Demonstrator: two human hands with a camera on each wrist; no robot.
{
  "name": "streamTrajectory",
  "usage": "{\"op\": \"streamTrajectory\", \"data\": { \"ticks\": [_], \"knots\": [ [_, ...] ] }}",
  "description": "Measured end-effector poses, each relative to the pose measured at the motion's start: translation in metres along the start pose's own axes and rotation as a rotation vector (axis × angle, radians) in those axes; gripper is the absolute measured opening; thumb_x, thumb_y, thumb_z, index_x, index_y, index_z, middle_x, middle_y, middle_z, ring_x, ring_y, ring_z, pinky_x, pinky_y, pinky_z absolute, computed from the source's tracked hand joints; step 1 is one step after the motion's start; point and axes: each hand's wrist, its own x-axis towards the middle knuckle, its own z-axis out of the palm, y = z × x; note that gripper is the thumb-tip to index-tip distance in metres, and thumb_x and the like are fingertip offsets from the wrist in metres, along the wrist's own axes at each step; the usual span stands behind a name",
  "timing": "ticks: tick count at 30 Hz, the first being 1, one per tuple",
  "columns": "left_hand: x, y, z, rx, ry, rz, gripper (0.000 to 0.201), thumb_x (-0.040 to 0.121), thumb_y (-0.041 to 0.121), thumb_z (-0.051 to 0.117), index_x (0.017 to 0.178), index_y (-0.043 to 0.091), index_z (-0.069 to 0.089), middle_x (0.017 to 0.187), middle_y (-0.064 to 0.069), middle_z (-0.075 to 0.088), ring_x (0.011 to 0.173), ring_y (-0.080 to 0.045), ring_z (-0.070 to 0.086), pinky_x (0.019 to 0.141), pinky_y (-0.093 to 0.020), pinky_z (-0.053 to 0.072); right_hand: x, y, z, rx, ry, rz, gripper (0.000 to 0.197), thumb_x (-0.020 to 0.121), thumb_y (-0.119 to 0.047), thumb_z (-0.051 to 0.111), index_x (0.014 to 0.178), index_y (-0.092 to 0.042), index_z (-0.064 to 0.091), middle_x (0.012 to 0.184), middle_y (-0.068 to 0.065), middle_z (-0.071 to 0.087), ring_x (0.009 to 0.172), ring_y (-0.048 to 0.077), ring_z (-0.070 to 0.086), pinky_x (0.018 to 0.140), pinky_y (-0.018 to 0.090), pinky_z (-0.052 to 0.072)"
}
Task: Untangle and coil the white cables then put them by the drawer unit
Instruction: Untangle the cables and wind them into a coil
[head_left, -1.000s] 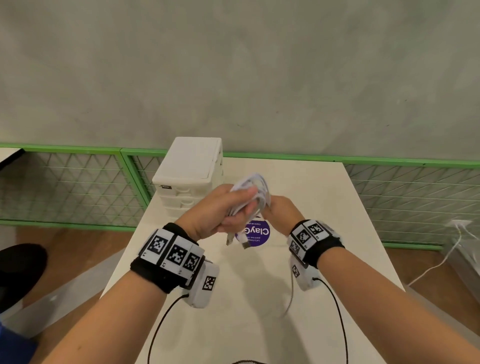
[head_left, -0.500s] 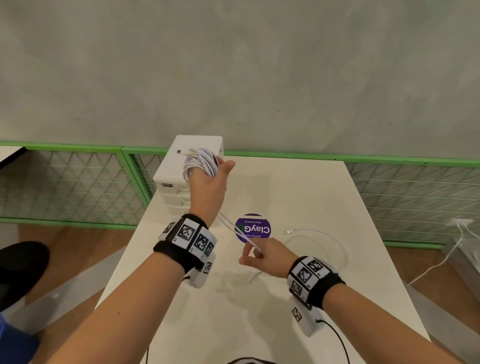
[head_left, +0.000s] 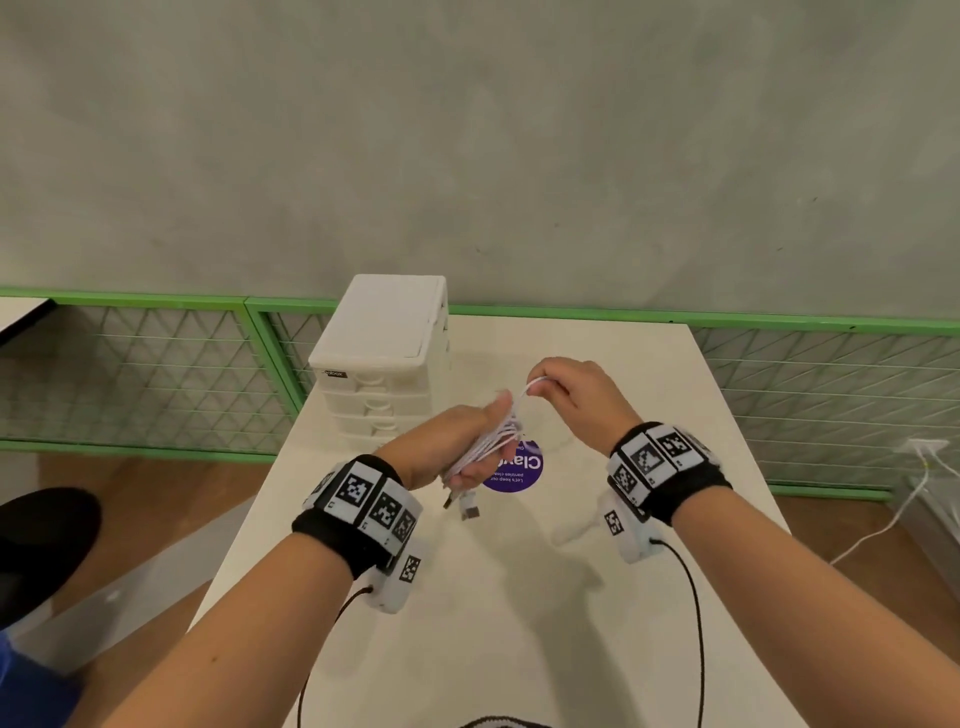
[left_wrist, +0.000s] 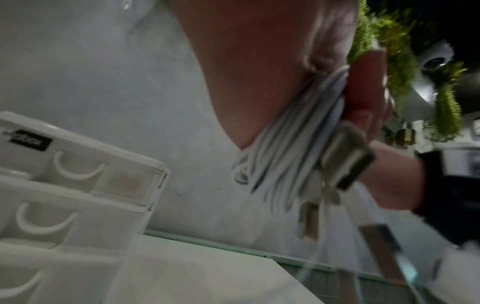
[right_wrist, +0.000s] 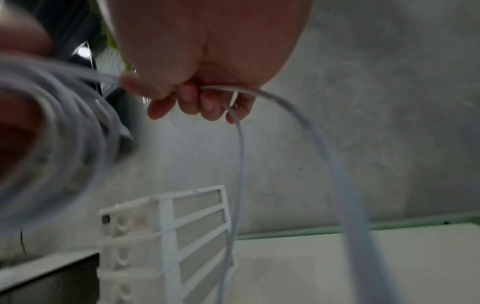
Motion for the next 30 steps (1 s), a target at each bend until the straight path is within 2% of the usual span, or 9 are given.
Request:
{"op": "streamTrajectory", "data": {
  "ticks": [4, 8, 10, 13, 17, 21, 24, 27, 30],
  "knots": [
    [-0.007, 0.017, 0.005, -0.093, -0.034, 0.098, 0.022, 0.09, 0.021, 0.059, 0.084, 0.002, 0.051, 0.04, 0.005, 0.035, 0.033, -0.01, 0.024, 0.037, -0.019, 0.022, 0.0, 0.007, 0.009, -0.072, -0.052, 0.039, 0.026, 0.096, -0.026, 0.041, 0.092, -0.007, 0.058, 0.064, -0.018, 0.052, 0.054, 0.003, 0.047, 0.056, 0.021, 0.032],
    [-0.011, 0.033, 0.008, -0.36, -0.008, 0.251, 0.029, 0.089, 0.026, 0.048, 0.067, 0.007, 0.047, 0.034, 0.005, 0.033, 0.026, -0.008, 0.025, 0.035, -0.015, 0.024, -0.011, 0.008, 0.027, -0.095, -0.143, 0.182, 0.036, 0.098, -0.03, 0.03, 0.117, -0.005, 0.048, 0.088, 0.022, 0.067, 0.076, 0.036, 0.06, 0.069, 0.041, 0.047],
    [-0.011, 0.039, 0.011, -0.46, 0.044, 0.323, 0.029, 0.089, 0.029, 0.045, 0.069, 0.008, 0.046, 0.034, 0.005, 0.033, 0.026, -0.008, 0.026, 0.035, -0.016, 0.024, -0.018, 0.005, 0.037, -0.061, -0.195, 0.219, 0.037, 0.098, -0.028, 0.03, 0.121, -0.003, 0.044, 0.098, 0.025, 0.065, 0.087, 0.039, 0.06, 0.078, 0.045, 0.047],
    [-0.006, 0.043, 0.013, -0.588, 0.221, 0.408, 0.03, 0.09, 0.031, 0.046, 0.067, 0.012, 0.044, 0.036, 0.006, 0.034, 0.028, -0.008, 0.029, 0.036, -0.018, 0.027, -0.025, -0.003, 0.05, 0.029, -0.259, 0.287, 0.03, 0.097, -0.021, 0.037, 0.12, -0.003, 0.044, 0.101, 0.015, 0.061, 0.091, 0.03, 0.057, 0.081, 0.041, 0.046],
    [0.003, 0.049, 0.003, -0.677, 0.62, 0.469, 0.037, 0.096, 0.029, 0.049, 0.062, 0.017, 0.041, 0.043, 0.007, 0.037, 0.036, -0.01, 0.035, 0.041, -0.022, 0.031, -0.039, -0.006, 0.064, 0.013, -0.389, 0.244, 0.015, 0.097, -0.015, 0.032, 0.097, -0.008, 0.045, 0.07, -0.009, 0.045, 0.061, 0.013, 0.043, 0.06, 0.025, 0.034],
    [0.006, 0.044, -0.02, -0.49, 0.963, 0.529, 0.023, 0.092, 0.025, 0.058, 0.072, 0.017, 0.05, 0.053, 0.005, 0.05, 0.046, -0.013, 0.045, 0.047, -0.024, 0.041, -0.055, -0.007, 0.065, 0.028, -0.437, 0.2, 0.012, 0.096, -0.009, 0.031, 0.089, -0.009, 0.042, 0.068, 0.0, 0.043, 0.056, 0.016, 0.035, 0.056, 0.026, 0.029],
    [0.014, 0.025, -0.026, -0.116, 1.053, 0.431, 0.023, 0.089, 0.029, 0.062, 0.094, 0.009, 0.052, 0.066, -0.003, 0.055, 0.052, -0.004, 0.053, 0.055, -0.016, 0.046, -0.053, -0.012, 0.062, 0.071, -0.358, 0.203, 0.017, 0.097, -0.011, 0.034, 0.099, -0.007, 0.05, 0.087, 0.009, 0.057, 0.074, 0.024, 0.048, 0.062, 0.014, 0.034],
    [0.026, -0.004, -0.022, 0.358, 0.916, 0.219, 0.036, 0.079, 0.038, 0.071, 0.089, 0.006, 0.057, 0.076, -0.015, 0.061, 0.068, -0.019, 0.059, 0.069, -0.034, 0.052, -0.044, -0.019, 0.057, 0.165, -0.241, 0.148, 0.017, 0.095, -0.016, 0.038, 0.096, -0.016, 0.055, 0.08, -0.014, 0.054, 0.074, 0.001, 0.049, 0.068, 0.014, 0.036],
    [0.026, -0.018, -0.014, 0.41, 0.657, 0.109, 0.051, 0.082, 0.046, 0.064, 0.071, -0.004, 0.056, 0.059, -0.02, 0.056, 0.045, -0.021, 0.051, 0.047, -0.041, 0.048, -0.036, -0.016, 0.048, 0.229, -0.157, 0.12, 0.02, 0.093, -0.021, 0.041, 0.097, -0.021, 0.06, 0.088, -0.013, 0.06, 0.081, 0.002, 0.053, 0.075, 0.012, 0.04]
  ]
}}
